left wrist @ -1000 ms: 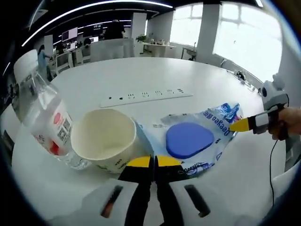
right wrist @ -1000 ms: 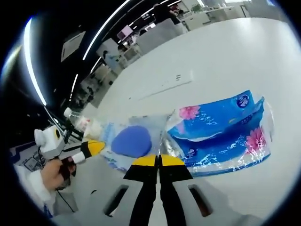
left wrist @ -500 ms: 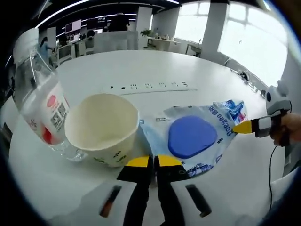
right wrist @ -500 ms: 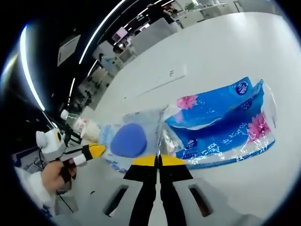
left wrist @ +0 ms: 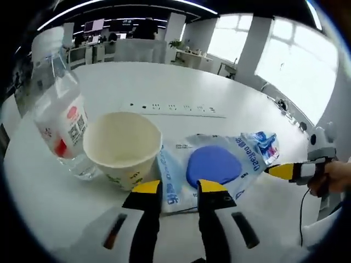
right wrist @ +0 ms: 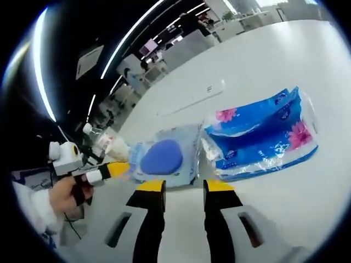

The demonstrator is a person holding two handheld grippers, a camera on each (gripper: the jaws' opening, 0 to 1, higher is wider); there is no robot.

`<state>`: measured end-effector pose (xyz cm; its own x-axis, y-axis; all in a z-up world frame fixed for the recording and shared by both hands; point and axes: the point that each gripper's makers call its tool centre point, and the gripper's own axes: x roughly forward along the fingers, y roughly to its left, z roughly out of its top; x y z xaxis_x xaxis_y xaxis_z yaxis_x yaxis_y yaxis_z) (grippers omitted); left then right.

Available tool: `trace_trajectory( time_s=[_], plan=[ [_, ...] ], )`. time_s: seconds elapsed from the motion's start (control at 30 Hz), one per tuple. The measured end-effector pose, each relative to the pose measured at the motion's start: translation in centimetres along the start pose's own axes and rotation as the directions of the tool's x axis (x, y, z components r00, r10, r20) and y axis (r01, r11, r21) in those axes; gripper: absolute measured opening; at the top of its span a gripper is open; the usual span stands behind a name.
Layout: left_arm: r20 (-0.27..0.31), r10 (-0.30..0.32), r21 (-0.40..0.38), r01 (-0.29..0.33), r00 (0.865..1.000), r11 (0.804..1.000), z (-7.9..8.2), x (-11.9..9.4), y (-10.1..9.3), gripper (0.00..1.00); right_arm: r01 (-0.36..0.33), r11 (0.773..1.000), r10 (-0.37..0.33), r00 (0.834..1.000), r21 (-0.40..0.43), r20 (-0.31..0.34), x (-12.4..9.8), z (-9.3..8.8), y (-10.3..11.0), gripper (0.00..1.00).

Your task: Arrange the tabletop items into an orderly group along one side of the table until the central work area is clear of visible clutter.

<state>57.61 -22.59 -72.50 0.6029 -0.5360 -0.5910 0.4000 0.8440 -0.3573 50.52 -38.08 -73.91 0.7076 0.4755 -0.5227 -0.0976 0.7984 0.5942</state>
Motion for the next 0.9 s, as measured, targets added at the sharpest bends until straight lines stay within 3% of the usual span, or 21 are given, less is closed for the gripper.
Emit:
trace_trajectory(
  time_s=[0.1, 0.13, 0.2, 0.3, 0.37, 0.43, 0.47, 0.57, 0.9],
  plan=[
    [0.012, -0.041, -0.081, 0.042, 0.999, 0.996, -0.4, -0.5, -0.6, 0.47, 0.003, 1.0, -0.003, 1.0, 0.007, -0.001, -1.0, -0.6, -0.1, 0.43],
    [0.01, -0.039, -0.07, 0.04, 0.999, 0.997, -0.7, -0.8, -0.5, 0.5, 0.008, 1.0, -0.008, 1.0, 0.008, 0.011, -1.3, -0.6, -0.2, 0.58],
    [0.005, -0.019, -0.036, 0.019, 1.0, 0.999, -1.1, -1.3, -0.5, 0.6, -0.019, 1.0, 0.02, 0.997, -0.017, 0.07, -1.7, 0.1, 0.4, 0.74],
    [0.029, -0.002, -0.032, 0.003, 1.0, 0.999, -1.2, -2.2, -0.6, 0.82, -0.028, 0.999, 0.031, 0.998, -0.037, 0.061, -2.6, -0.2, 1.1, 0.79],
    [0.113, -0.037, -0.104, 0.049, 0.993, 0.993, -0.3, -2.8, -1.5, 1.0, -0.04, 0.998, 0.043, 0.997, -0.057, 0.063, -3.0, -0.3, 1.6, 0.81],
    [0.163, -0.089, -0.163, 0.116, 0.983, 0.98, 0.2, -3.8, -2.6, 1.0, -0.048, 0.996, 0.054, 0.996, -0.072, 0.076, -3.5, -0.4, 2.0, 0.85],
    [0.151, -0.106, -0.181, 0.133, 0.983, 0.974, -0.1, -4.3, -3.0, 1.0, -0.058, 0.995, 0.064, 0.994, -0.076, 0.085, -3.8, -0.4, 2.3, 0.87],
    [0.12, -0.096, -0.14, 0.113, 0.988, 0.984, -0.7, -5.3, -3.2, 1.0, -0.095, 0.994, 0.101, 0.989, -0.06, 0.112, -4.6, -0.3, 3.2, 0.89],
    [0.137, -0.055, -0.085, 0.067, 0.989, 0.994, -1.4, -9.3, -3.5, 1.0, -0.108, 0.993, 0.115, 0.982, -0.054, 0.149, -7.0, -1.3, 3.9, 0.89]
  ],
)
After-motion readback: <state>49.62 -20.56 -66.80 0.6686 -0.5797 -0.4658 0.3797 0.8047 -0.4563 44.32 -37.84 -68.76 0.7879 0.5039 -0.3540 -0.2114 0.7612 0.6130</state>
